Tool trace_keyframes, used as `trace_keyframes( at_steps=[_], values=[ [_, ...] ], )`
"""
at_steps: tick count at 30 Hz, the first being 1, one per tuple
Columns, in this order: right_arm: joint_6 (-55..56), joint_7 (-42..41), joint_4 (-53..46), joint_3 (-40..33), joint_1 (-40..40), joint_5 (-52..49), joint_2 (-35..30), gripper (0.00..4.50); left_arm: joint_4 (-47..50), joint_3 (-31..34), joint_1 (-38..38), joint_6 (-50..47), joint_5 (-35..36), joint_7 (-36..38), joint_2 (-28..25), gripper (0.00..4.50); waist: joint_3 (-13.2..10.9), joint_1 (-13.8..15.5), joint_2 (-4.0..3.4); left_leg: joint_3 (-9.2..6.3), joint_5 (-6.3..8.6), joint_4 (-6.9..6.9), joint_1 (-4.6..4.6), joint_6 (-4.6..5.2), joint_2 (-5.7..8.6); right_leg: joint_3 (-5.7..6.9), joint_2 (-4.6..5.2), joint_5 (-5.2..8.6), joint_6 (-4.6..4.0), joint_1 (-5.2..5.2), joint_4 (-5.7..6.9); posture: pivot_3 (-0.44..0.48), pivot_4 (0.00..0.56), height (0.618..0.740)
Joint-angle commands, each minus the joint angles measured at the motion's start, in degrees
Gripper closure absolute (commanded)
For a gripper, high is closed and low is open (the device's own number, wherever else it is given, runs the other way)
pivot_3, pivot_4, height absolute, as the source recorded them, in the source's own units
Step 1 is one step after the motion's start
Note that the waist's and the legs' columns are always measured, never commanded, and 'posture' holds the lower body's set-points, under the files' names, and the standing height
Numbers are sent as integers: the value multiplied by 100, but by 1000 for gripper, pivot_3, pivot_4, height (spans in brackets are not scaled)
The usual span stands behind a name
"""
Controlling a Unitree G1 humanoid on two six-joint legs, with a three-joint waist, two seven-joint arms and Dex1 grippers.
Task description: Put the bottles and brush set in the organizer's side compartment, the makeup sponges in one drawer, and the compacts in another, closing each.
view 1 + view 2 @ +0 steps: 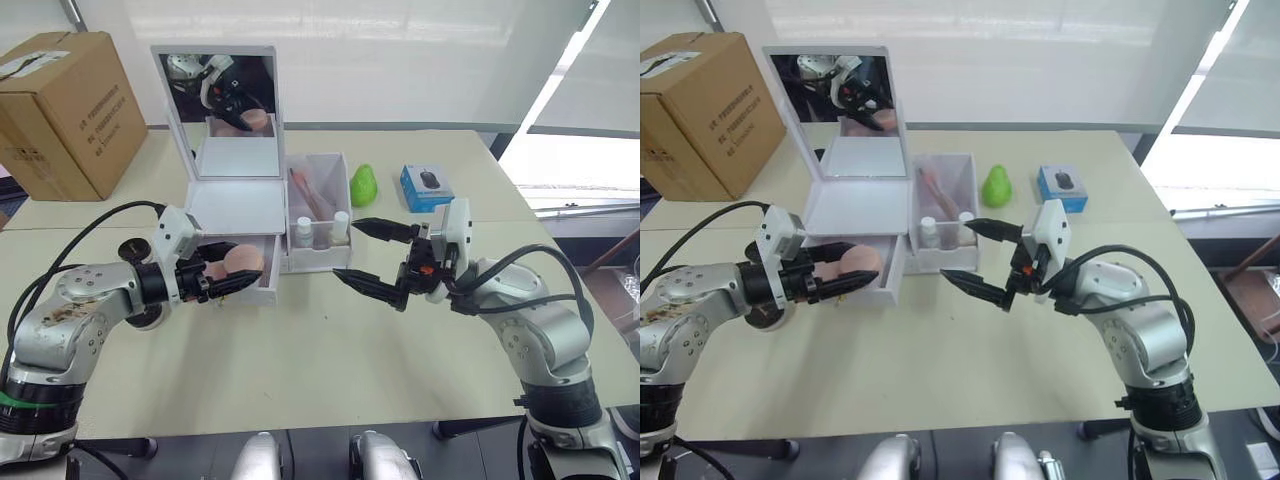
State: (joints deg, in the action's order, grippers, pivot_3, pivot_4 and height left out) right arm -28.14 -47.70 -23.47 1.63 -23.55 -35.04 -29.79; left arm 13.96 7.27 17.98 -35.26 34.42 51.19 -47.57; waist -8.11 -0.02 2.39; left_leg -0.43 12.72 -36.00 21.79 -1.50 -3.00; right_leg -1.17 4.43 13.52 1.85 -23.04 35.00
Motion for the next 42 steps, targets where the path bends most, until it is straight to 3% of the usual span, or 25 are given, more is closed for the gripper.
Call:
trace_keyframes(
  at_steps=[1,4,6,9,16,20,23,26,31,35,42],
  values=[
    [-1,68,-287,-136,29,-71,-52,0,19,-53,130,133,-103,86,49,1514,0,5,0,0,0,0,0,0,0,0,0,0,1,1,0,0,150,722],
    [-7,95,-302,-127,42,-73,-57,0,-39,-80,136,142,-171,116,78,1514,0,8,0,0,0,0,-1,0,0,0,0,-2,4,1,1,0,150,722],
    [-8,107,-292,-121,36,-67,-55,0,-59,-76,135,142,-197,130,93,784,0,10,0,0,0,0,-2,0,0,0,0,-2,3,2,1,0,150,722],
    [-7,118,-277,-112,37,-58,-48,0,-39,23,181,150,-145,98,163,39,1,17,0,0,0,0,-2,0,0,0,0,-1,2,2,1,0,150,722],
    [3,160,-216,-76,32,-17,-26,0,67,884,382,-225,545,165,-31,39,1,18,2,0,0,-2,1,1,-1,0,-1,-5,8,0,2,0,150,722],
    [29,186,-195,-60,69,6,-27,0,264,1664,-223,-540,947,753,-695,39,-1,-22,-1,-1,0,0,-2,1,-2,-1,-3,-5,8,-2,2,0,150,722],
    [45,188,-182,-58,72,8,-18,0,324,2194,-860,-663,1125,1080,-972,623,-5,-66,-8,0,0,4,-13,1,-3,-2,-1,3,-3,0,2,0,150,722],
    [98,161,-140,-58,57,26,-1,0,587,2415,-1551,-750,1182,1301,-1028,1595,-13,-56,-20,2,0,7,-15,1,-4,-2,1,17,-27,-1,2,0,150,722],
    [149,99,-49,-74,-20,48,5,0,883,2066,-2162,-335,678,1166,-869,3128,-14,28,-15,7,1,5,-13,-1,-6,3,7,18,-30,-16,-3,0,150,722],
    [165,55,41,-54,-109,78,8,0,888,1706,-1986,-92,393,835,-669,4479,-14,72,-16,18,1,5,-6,-1,-6,2,13,18,-30,-16,-2,0,150,722],
    [87,101,-36,-99,-110,65,10,0,873,1187,-1812,159,-204,372,-535,4479,-12,57,-13,17,0,3,3,0,-8,-3,1,15,-32,-11,2,0,150,722]
  ],
)
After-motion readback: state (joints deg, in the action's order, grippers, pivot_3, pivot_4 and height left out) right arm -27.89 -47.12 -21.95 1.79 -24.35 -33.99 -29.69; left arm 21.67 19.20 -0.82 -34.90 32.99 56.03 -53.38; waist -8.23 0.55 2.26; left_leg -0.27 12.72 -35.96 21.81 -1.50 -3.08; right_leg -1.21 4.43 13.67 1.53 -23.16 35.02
